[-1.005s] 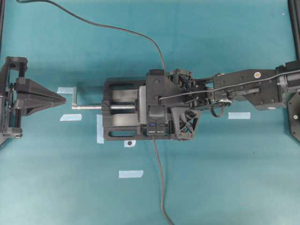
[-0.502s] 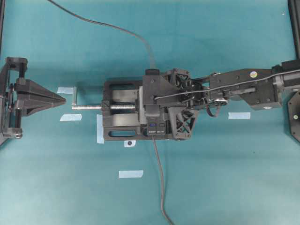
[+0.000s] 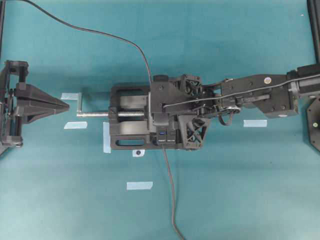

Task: Insert the USB into the second port from the front of the fixed hub.
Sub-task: 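Push the plug down into the second port with the right gripper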

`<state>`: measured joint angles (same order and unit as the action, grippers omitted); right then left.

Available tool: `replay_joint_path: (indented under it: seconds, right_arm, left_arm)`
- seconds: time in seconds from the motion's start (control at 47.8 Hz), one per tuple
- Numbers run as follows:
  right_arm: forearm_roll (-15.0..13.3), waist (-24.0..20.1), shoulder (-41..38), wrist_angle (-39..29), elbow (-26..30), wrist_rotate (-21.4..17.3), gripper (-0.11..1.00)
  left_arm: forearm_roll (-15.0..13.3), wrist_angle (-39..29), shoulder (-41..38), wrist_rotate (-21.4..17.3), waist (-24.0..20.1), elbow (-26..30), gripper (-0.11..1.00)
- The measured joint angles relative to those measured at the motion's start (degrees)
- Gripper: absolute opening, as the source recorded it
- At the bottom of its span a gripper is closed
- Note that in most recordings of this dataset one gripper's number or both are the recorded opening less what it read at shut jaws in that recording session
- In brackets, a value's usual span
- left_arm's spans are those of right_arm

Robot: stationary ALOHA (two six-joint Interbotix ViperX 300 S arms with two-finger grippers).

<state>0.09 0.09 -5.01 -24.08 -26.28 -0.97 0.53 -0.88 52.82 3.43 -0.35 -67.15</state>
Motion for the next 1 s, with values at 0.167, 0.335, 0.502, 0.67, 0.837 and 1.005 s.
replay_joint_path:
  seconds: [0.167,0.335,0.502,0.67,0.837,1.005]
  right_arm:
    - [0.09,0.00,0.00,1.32,-0.35,0.00,0.06]
    - [0.09,0.00,0.00,1.58,-0.79,0.00,0.06]
    - [0.18,0.00,0.09,1.76,-1.41,-0.62,0.06]
    - [0.26,0.00,0.09,2.02,-2.11,-2.11,0.06]
    - [0.26,-0.09,-0.18,1.93,-2.29,-2.20,0.06]
    - [0.18,-0.18,-0.79,1.93,-2.20,-2.29,0.06]
  left_arm:
    - [0.00,0.00,0.00,0.00,-0.09,0.00,0.00]
    - [-0.09,0.00,-0.09,0.00,-0.09,0.00,0.00]
    - [0.00,0.00,0.00,0.09,-0.09,0.00,0.00]
    - [0.00,0.00,0.00,0.09,-0.09,0.00,0.00]
    - [0.00,0.00,0.00,0.09,-0.09,0.00,0.00]
    - [0.00,0.00,0.00,0.09,-0.09,0.00,0.00]
